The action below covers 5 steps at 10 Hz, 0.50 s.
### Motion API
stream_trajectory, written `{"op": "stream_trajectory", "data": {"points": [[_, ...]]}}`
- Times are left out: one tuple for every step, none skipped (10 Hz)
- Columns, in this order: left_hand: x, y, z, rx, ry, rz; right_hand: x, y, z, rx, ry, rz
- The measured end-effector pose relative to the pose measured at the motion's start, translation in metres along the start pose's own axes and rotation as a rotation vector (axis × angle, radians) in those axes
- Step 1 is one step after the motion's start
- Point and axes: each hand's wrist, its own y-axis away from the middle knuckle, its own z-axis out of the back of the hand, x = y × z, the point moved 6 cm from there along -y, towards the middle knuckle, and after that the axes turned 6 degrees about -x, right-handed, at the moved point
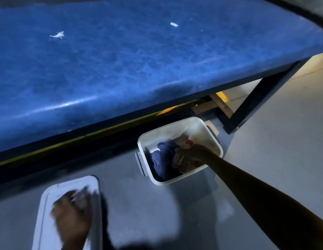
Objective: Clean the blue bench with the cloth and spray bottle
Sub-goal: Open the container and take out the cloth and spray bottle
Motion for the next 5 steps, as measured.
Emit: {"op": "stream_trajectory", "data": {"points": [[-0.177,-0.045,-0.041,0.004,0.223,-0.327,0.001,-0.001,0.004,0.050,-0.086,-0.049],[-0.282,-0.047,-0.095,0.365,0.187,-0.539,0.000,0.007,0.018,0.076,-0.199,-0.146],[-0.324,-0.055,-0.158,0.649,-0.101,-0.603,0.008,0.025,0.031,0.142,-0.308,-0.120],[-0.331,-0.049,-0.196,0.870,-0.250,-0.639,0.013,0.040,0.047,0.105,-0.234,-0.075],[-0.324,-0.038,-0.212,0.914,-0.304,-0.623,0.018,0.042,0.064,0.067,-0.192,-0.017]]}}
